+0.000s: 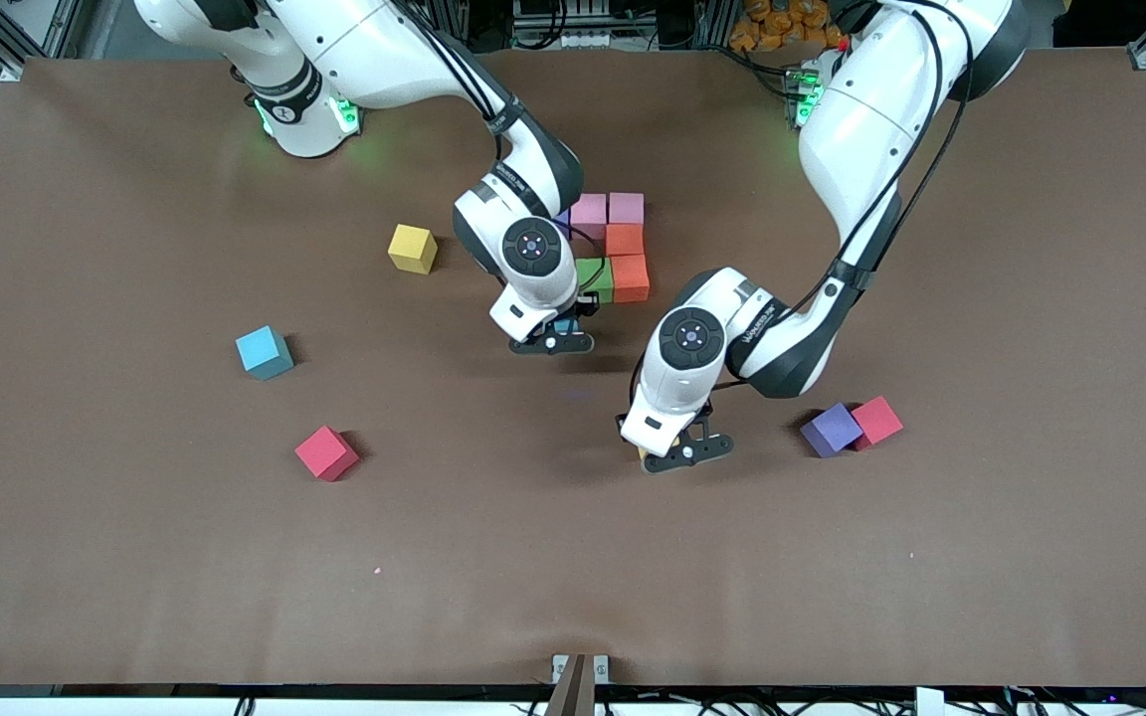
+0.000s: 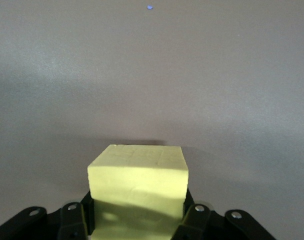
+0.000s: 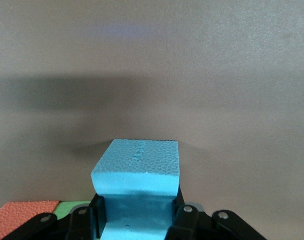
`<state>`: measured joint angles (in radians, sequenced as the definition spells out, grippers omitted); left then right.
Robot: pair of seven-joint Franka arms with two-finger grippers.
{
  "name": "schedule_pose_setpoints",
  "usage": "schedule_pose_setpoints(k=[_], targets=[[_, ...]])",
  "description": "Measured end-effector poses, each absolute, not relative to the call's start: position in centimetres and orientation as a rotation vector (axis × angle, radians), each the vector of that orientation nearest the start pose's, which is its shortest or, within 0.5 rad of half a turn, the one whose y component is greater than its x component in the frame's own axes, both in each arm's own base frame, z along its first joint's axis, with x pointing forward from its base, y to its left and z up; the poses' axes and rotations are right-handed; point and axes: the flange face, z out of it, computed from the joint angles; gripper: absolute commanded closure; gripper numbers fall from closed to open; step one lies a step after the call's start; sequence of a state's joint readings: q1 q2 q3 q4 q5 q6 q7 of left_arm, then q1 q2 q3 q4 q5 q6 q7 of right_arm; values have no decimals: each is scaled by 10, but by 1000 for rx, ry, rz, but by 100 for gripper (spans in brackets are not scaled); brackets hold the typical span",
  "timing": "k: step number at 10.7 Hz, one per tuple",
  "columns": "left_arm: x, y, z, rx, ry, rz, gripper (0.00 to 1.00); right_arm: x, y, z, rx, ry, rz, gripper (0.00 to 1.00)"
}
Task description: Form number 2 with 11 blocks
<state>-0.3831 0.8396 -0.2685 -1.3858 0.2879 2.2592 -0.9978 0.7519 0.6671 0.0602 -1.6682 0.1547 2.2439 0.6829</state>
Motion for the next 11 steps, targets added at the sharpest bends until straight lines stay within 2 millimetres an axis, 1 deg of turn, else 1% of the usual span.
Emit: schedule_pose_setpoints(k=[2,3,4,8,9,10,11], targets=[[614,-413,227,-3140,-443,-113,46,462,489,210,-3079,-26,268,69],[613,-416,229,-3141,-443,-116,46,461,489,210,-3080,-27,269,47],[612,-418,230,-3143,-442,-119,46,461,489,210,-3080,-27,269,0],[603,-431,233,-3148,-425,-124,46,456,487,204,-3089,-32,290,0],[601,-434,234,-3150,-418,-124,46,459,486,213,-3086,-26,281,0],[600,-436,235,-3151,-415,-126,46,467,481,233,-3086,-12,281,0],[598,-438,235,-3152,-411,-126,46,478,471,262,-3080,13,272,0]])
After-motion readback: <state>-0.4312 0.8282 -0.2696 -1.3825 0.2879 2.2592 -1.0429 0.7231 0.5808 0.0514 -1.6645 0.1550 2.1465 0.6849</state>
